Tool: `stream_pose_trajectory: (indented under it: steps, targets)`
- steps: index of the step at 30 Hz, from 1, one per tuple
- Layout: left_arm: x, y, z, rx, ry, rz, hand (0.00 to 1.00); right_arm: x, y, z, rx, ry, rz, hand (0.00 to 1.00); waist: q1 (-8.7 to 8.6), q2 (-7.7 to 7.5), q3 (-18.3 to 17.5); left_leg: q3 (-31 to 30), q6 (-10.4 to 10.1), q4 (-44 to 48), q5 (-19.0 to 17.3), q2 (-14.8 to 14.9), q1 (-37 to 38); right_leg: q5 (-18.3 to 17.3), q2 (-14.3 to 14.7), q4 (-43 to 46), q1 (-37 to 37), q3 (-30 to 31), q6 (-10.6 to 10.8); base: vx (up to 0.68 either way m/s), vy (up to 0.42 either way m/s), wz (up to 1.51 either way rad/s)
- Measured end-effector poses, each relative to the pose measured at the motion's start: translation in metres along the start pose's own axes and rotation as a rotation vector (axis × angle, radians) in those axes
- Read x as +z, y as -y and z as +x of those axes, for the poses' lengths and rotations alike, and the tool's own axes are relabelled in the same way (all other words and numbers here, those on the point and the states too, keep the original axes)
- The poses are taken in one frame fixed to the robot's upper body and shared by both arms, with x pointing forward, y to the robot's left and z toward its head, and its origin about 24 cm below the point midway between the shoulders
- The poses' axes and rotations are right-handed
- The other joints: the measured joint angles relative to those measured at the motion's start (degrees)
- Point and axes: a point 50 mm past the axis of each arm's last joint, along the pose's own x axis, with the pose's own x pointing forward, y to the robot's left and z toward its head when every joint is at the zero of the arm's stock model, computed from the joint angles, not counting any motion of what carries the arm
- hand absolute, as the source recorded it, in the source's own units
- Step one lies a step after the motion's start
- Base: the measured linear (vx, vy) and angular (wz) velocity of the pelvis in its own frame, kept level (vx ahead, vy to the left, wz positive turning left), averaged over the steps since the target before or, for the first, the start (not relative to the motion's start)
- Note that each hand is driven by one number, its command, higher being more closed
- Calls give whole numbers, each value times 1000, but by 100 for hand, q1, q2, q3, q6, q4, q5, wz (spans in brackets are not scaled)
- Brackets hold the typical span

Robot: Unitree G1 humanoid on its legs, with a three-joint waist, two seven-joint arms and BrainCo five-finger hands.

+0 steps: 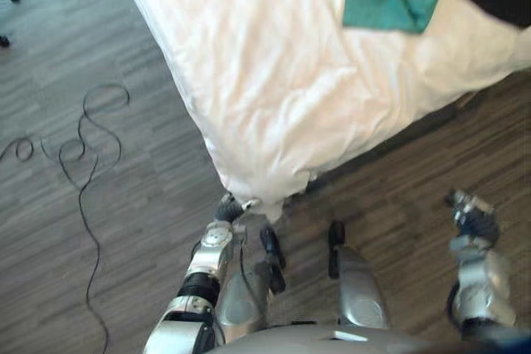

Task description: Tidy the bed and pick cloth on bed and put in laundry

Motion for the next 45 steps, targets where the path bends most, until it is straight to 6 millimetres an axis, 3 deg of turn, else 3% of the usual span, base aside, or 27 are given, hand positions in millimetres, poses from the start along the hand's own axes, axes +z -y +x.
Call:
stream_pose_trajectory:
  steps: [3, 5, 8, 9, 10, 11, 12, 13, 14, 15, 16, 17, 18, 20, 21, 23, 24, 26, 28, 29, 32, 35, 36, 37, 40, 45]
  targets:
    - [-30, -7, -9, 21, -65, 51, 0, -49, 21, -25, -105, -174, -116, 0, -32, -43, -248, 248, -37, 79, -179, 24, 367, -264, -225, 376, 127, -530, -92, 39, -37, -41]
    - [-44, -11, -12, 33, -99, 59, 0, -72, 31, -40, -152, -272, -136, 0, -83, -49, -340, 362, -114, 365, -385, 130, 449, -328, -259, 626, 120, -752, -127, 28, -104, -47]
    - [-73, -13, -22, 50, -179, 53, 0, -99, 36, -57, -175, -395, -159, 0, -118, -2, -417, 837, -230, 593, -591, 535, 673, 3, 52, 835, 55, -1011, -268, -9, -126, -104]
    - [-87, -15, -29, 72, -211, 33, 0, -107, 34, -61, -168, -429, -161, 0, -99, 46, -533, 1123, -233, 550, -576, 746, 739, -110, 37, 1214, -32, -1346, -443, -34, -80, -83]
    - [-90, -17, -30, 83, -216, 29, 0, -109, 34, -64, -166, -440, -157, 0, -134, -22, -566, 1194, -258, 550, -560, 742, 792, -286, -189, 1833, -83, -1564, -511, 2, -128, -75]
    - [-93, -16, -32, 89, -216, 30, 0, -116, 40, -73, -171, -477, -170, 0, -169, -121, -665, 1309, -262, 622, -559, 719, 871, -333, -667, 2576, -69, -1845, -457, 107, -148, -65]
    - [-94, -23, -33, 122, -215, 30, 0, -121, 43, -78, -167, -508, -194, 0, -175, -333, -785, 1423, -230, 986, -625, 800, 809, -256, -809, 2592, -52, -2061, -409, 100, -212, -98]
    - [-102, -26, -35, 151, -242, 4, 0, -118, 40, -74, -135, -494, -239, 0, -102, -161, -815, 1432, -110, 1595, -708, 1144, 534, -82, -550, 2193, 103, -2350, -665, 35, -192, -100]
    - [-104, -27, -36, 163, -245, -6, 0, -117, 34, -69, -105, -484, -252, 0, -69, -211, -791, 1376, -153, 1685, -873, 1122, 407, -42, -454, 1877, 183, -2344, -751, -122, -137, -95]
    - [-105, -28, -36, 174, -252, -8, 0, -113, 22, -57, -66, -457, -249, 0, -81, -314, -761, 1207, -30, 1231, -1031, 593, 242, 0, -195, 673, 583, -1975, -764, -204, -81, -83]
    - [-105, -25, -36, 171, -244, -7, 0, -106, 20, -49, -48, -428, -261, 0, -55, -274, -764, 1151, 180, 644, -645, 264, 147, 148, -3, -359, 1026, -2028, -640, -206, -64, -88]
    - [-107, -24, -37, 174, -247, -11, 0, -103, 17, -45, -35, -414, -261, 0, 3, -183, -755, 1191, 232, 475, -351, 286, 128, 148, 119, -585, 1125, -2086, -620, -159, -46, -94]
    - [-112, -20, -40, 173, -266, -14, 0, -97, 16, -39, -10, -396, -292, 0, 42, -1, -749, 1279, 283, 453, -17, 492, 109, 115, 414, -953, 1328, -2096, -560, -115, -12, -73]
    - [-119, -22, -42, 174, -290, 2, 0, -103, 5, -39, 47, -414, -319, 0, 21, -27, -794, 1298, 237, 659, -6, 572, 188, 364, 512, -1574, 1649, -2069, -346, -86, 3, -35]
    - [-119, -20, -43, 164, -285, 12, 0, -104, 3, -39, 65, -419, -336, 0, 27, 82, -845, 1347, 265, 682, -168, 643, 211, 365, 607, -1786, 1735, -2041, -412, -71, 32, -31]
    - [-118, -21, -42, 167, -276, 6, 0, -107, -7, -38, 105, -433, -360, 0, 55, 95, -823, 1543, 247, 813, -290, 769, 192, 382, 604, -1777, 1711, -2091, -439, -65, 53, -47]
    - [-118, -23, -42, 172, -272, 4, 0, -109, -16, -36, 141, -449, -385, 0, 183, 140, -789, 1571, 177, 1053, -379, 849, 216, 407, 594, -1773, 1722, -2058, -432, -36, 62, -65]
    - [-117, -25, -42, 193, -268, -27, 0, -117, -21, -35, 152, -540, -416, 0, 256, 143, -736, 546, 202, 1565, -351, 789, 241, 465, 539, -1601, 1754, -1556, -439, -28, 33, -98]
    - [-121, -25, -44, 197, -286, -37, 0, -120, -25, -31, 145, -597, -449, 0, 362, 239, -683, -312, 177, 1663, -367, 660, 352, 443, 511, -1466, 1748, -1178, -433, -30, 41, -114]
    - [-134, -24, -50, 193, -335, -40, 0, -121, -28, -29, 127, -633, -459, 0, 364, 371, -724, -846, 83, 1766, -426, 575, 395, 470, 511, -1470, 1726, -878, -390, -22, 72, -100]
    - [-147, -18, -60, 160, -373, -17, 0, -124, -29, -29, 81, -671, -449, 0, 402, 526, -730, -1534, -96, 2130, -550, 453, 393, 520, 506, -1471, 1725, -490, -311, 2, 88, -81]
    - [-149, -15, -61, 123, -375, 3, 0, -125, -26, -30, 16, -680, -431, 0, 432, 571, -757, -1956, -172, 1873, -868, 411, 610, 563, 580, -1504, 1705, -390, -243, -3, 137, -38]
    - [-150, -13, -61, 77, -378, 51, 0, -124, -24, -30, -19, -673, -420, 0, 399, 653, -809, -2085, -178, 1436, -1089, 449, 830, 582, 658, -1504, 1668, -399, -220, 6, 166, -18]
    - [-153, -11, -63, 38, -391, 79, 0, -125, -26, -30, -44, -672, -411, 0, 395, 633, -817, -2049, -184, 1090, -1236, 489, 996, 639, 686, -1479, 1627, -422, -186, 8, 118, -21]
    - [-163, -13, -68, -7, -444, 106, 0, -127, -32, -30, -67, -674, -413, 0, 473, 569, -818, -1726, -187, 952, -1195, 431, 1341, 851, 575, -1261, 1619, -626, -196, 68, 90, -54]
    - [-176, -8, -76, -71, -519, 129, 0, -127, -35, -29, -88, -690, -488, 0, 395, 706, -843, -2136, -88, 937, -1017, 146, 1748, 851, 369, -1102, 1920, -758, -186, 39, 52, -21]
